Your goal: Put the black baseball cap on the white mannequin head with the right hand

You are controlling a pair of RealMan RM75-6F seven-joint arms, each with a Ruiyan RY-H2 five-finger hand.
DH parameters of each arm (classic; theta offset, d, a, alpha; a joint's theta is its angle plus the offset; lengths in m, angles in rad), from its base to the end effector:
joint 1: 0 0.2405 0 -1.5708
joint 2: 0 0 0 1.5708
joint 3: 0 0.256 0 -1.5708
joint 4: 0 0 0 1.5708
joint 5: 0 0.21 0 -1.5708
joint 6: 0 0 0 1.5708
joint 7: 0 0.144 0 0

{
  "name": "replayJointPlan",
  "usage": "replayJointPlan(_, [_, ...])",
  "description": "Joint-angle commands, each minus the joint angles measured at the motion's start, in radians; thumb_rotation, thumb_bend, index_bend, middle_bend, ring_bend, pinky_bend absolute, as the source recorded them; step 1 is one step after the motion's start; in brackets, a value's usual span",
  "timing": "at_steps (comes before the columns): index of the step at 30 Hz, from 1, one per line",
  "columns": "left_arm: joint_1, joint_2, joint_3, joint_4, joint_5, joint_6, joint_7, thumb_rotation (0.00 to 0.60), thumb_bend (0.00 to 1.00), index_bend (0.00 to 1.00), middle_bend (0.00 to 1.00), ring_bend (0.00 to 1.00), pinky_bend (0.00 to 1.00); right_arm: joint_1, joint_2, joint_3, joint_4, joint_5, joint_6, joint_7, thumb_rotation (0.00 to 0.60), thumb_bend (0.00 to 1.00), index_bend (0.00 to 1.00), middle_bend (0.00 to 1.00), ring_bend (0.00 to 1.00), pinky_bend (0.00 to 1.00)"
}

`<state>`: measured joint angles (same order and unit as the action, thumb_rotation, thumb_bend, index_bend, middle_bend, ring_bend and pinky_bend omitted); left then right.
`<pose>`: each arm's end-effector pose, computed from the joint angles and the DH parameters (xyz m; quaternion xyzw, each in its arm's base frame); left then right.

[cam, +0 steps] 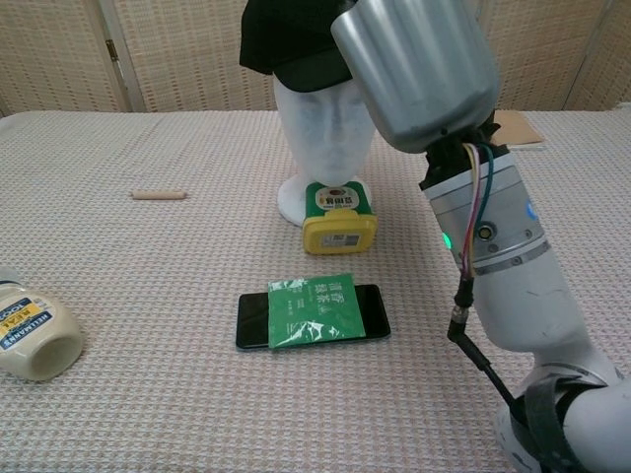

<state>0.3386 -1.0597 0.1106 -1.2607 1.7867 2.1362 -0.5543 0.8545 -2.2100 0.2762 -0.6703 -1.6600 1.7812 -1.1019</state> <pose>-0.3255 -0.0052 0.2454 -0.5392 -0.3659 -0.5184 0.5538 -0.0475 -0.3105 -0.0549 0.5237 0.1746 0.4086 0.7268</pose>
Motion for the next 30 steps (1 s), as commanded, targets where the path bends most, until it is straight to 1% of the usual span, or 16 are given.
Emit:
replayJointPlan(1, [0.000,0.001,0.000,0.002,-0.001,0.001,-0.007,0.600,0.30,0.19,0.09,0.04,0.13,0.000,-0.013,-0.006,0.014,0.000,-0.006,0.005,0.600,0.62,0.87,0.79,0.81,0.97])
replayJointPlan(7, [0.002,0.000,-0.002,0.006,-0.003,0.001,-0.012,0.600,0.30,0.19,0.09,0.04,0.13,-0.019,-0.039,-0.024,0.039,-0.001,-0.005,0.010,0.600,0.60,0.87,0.78,0.81,0.97])
replayJointPlan(10, [0.001,0.000,-0.002,0.005,-0.004,-0.002,-0.011,0.600,0.30,0.19,0.09,0.04,0.13,-0.047,-0.043,-0.035,0.019,0.011,-0.013,-0.001,0.600,0.49,0.85,0.72,0.81,0.97])
replayJointPlan(11, [0.000,0.001,-0.002,0.004,-0.004,-0.004,-0.011,0.600,0.30,0.19,0.09,0.04,0.13,-0.057,-0.042,-0.038,0.009,0.014,-0.016,-0.009,0.600,0.43,0.81,0.68,0.79,0.95])
replayJointPlan(13, [-0.001,0.002,-0.003,0.001,-0.005,-0.007,-0.009,0.600,0.30,0.19,0.09,0.04,0.13,-0.084,-0.038,-0.040,-0.029,0.032,-0.030,-0.036,0.600,0.38,0.68,0.59,0.73,0.89])
replayJointPlan(16, [-0.002,0.002,-0.002,0.000,-0.004,-0.010,-0.006,0.600,0.30,0.19,0.09,0.04,0.13,-0.126,-0.024,-0.045,-0.110,0.060,-0.052,-0.091,0.600,0.31,0.40,0.42,0.61,0.77])
replayJointPlan(18, [-0.002,0.002,-0.003,-0.002,-0.003,-0.011,-0.003,0.600,0.30,0.19,0.09,0.04,0.13,-0.156,-0.007,-0.051,-0.178,0.079,-0.072,-0.139,0.600,0.25,0.20,0.27,0.46,0.67])
replayJointPlan(19, [-0.003,0.002,-0.003,-0.003,-0.002,-0.012,-0.001,0.600,0.30,0.19,0.09,0.04,0.13,-0.170,0.001,-0.053,-0.213,0.092,-0.083,-0.157,0.600,0.23,0.14,0.21,0.41,0.64])
replayJointPlan(21, [-0.004,0.002,-0.002,-0.005,-0.001,-0.015,0.005,0.600,0.30,0.19,0.09,0.04,0.13,-0.201,0.024,-0.063,-0.298,0.116,-0.110,-0.198,0.600,0.18,0.01,0.06,0.27,0.56])
replayJointPlan(23, [-0.004,0.002,-0.002,-0.007,0.000,-0.018,0.010,0.600,0.31,0.19,0.09,0.04,0.13,-0.221,0.052,-0.081,-0.363,0.122,-0.127,-0.218,0.600,0.15,0.00,0.01,0.19,0.51])
replayJointPlan(24, [-0.004,0.002,-0.002,-0.008,0.000,-0.018,0.012,0.600,0.31,0.19,0.09,0.04,0.13,-0.232,0.066,-0.090,-0.394,0.125,-0.137,-0.224,0.600,0.13,0.00,0.00,0.17,0.50])
replayJointPlan(27, [-0.004,0.001,-0.003,-0.011,0.001,-0.019,0.019,0.600,0.30,0.19,0.09,0.04,0.13,-0.271,0.119,-0.125,-0.505,0.135,-0.163,-0.232,0.600,0.12,0.00,0.00,0.12,0.47])
replayJointPlan(30, [-0.005,0.001,-0.001,-0.012,0.004,-0.023,0.026,0.600,0.30,0.19,0.09,0.04,0.13,-0.309,0.173,-0.152,-0.610,0.135,-0.161,-0.236,0.600,0.11,0.00,0.00,0.12,0.45])
